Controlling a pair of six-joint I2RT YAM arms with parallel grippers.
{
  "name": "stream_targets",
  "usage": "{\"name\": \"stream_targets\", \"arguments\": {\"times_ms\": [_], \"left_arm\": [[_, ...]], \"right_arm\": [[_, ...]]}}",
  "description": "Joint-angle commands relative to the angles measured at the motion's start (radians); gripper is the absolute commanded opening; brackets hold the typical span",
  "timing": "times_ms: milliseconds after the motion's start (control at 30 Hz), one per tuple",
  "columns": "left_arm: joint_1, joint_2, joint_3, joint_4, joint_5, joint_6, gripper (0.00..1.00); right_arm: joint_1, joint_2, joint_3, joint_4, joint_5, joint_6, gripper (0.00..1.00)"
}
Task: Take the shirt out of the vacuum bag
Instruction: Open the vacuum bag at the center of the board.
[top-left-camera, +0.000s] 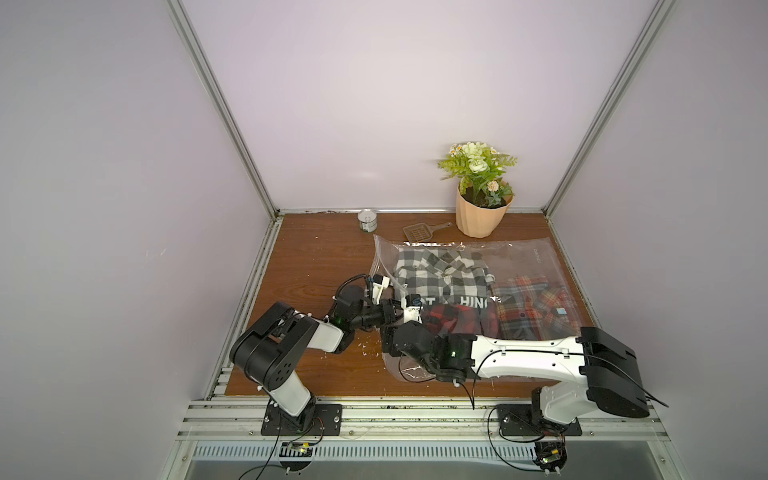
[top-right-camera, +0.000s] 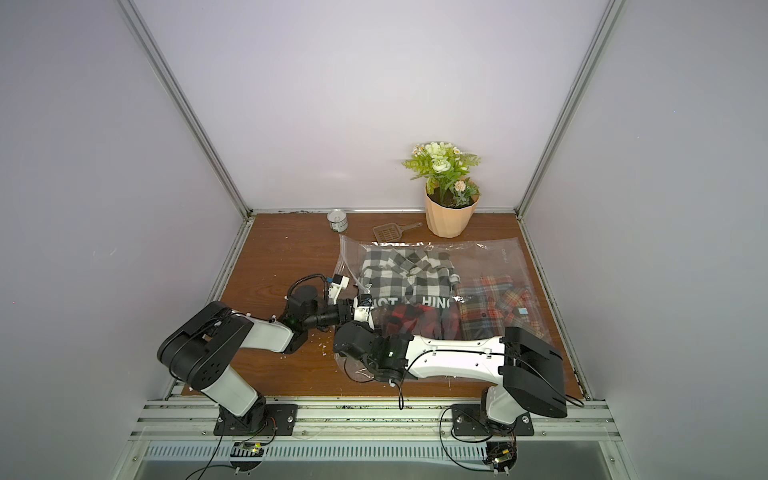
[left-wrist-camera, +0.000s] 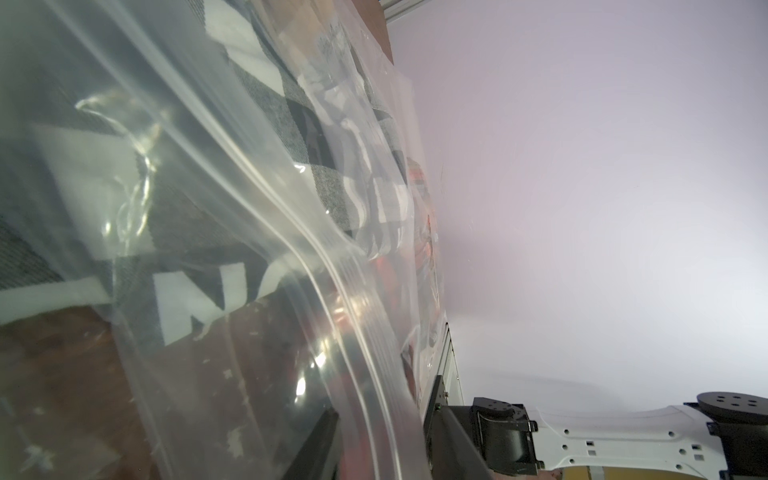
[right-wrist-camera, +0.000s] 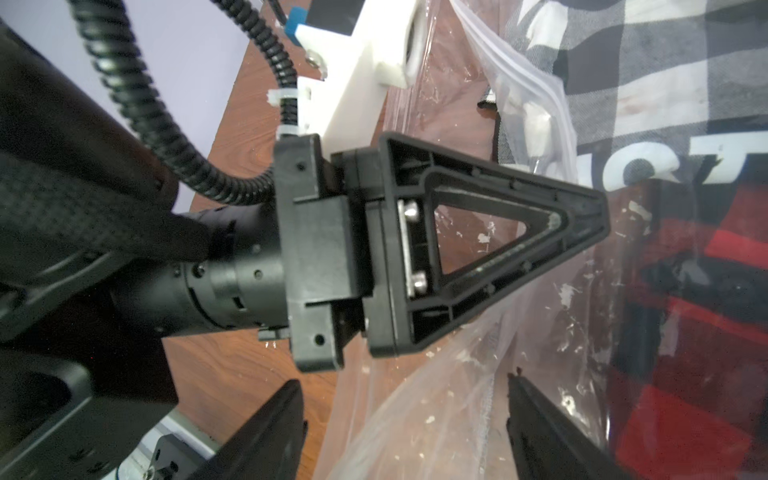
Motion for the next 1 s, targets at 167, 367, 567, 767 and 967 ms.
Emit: {"name": "stream_targets", "arguments": {"times_ms": [167,367,567,767,967], "left_arm": [[-0.013,0.077,-0.010,0.174,0.037,-0.085,0.39],[-0.012,0.079,-0.007,0.174,0.031,-0.074,0.39],[-0.011,0.073,0.007,0.174,0.019,-0.080,0.40],[-0.006,0.030,0.065,0.105,0.009,-0.050,0.48],[0.042,-0.126,0.201,-0.325,-0.079,0.163,0.63]], "right_arm": [[-0.033,0.034,0.018,-0.008,-0.027,0.029,0.71],[-0.040,0.036,0.008,-0.025,-0.024,0.041,0.62],[-0.044,0.025,0.006,-0.049,-0.017,0.039,0.44],[-0.044,0.025,0.015,-0.070,-0.009,0.033,0.19],[-0.044,0.020,0.003,-0.071,0.002,0.038,0.00]]}}
